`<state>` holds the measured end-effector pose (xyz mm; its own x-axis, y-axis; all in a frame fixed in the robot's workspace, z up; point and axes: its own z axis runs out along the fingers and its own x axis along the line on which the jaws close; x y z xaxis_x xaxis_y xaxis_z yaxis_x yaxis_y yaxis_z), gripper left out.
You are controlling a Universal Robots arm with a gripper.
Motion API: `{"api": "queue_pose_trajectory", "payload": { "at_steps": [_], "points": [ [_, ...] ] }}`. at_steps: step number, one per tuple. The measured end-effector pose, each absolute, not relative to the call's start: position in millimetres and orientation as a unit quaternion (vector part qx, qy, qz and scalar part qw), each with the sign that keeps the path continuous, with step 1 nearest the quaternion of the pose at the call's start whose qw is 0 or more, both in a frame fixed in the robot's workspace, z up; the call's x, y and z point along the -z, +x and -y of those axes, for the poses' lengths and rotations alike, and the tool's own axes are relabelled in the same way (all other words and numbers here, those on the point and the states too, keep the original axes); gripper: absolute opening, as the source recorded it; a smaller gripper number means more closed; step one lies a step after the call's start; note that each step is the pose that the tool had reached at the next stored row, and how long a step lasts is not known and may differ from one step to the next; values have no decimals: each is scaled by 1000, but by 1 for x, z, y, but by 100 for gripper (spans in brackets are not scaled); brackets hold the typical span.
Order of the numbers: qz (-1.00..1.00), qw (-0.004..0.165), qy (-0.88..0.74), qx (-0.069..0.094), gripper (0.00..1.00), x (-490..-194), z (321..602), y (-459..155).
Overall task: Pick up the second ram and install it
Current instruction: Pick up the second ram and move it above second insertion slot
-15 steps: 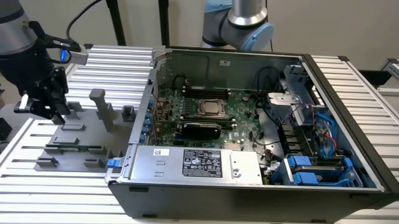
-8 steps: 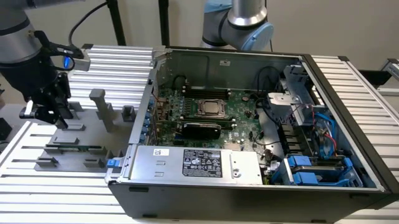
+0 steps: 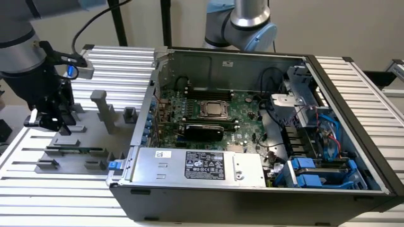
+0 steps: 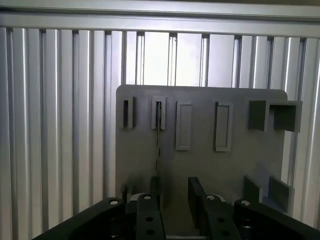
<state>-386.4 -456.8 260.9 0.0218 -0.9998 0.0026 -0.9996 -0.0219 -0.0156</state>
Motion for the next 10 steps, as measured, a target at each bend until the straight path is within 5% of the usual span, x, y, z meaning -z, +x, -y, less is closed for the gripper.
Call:
{"api": "queue_pose_trajectory", "payload": {
  "at_steps": [10],
  "points": [
    [-699, 5, -715, 6, 100, -243, 470, -385]
  ]
}}
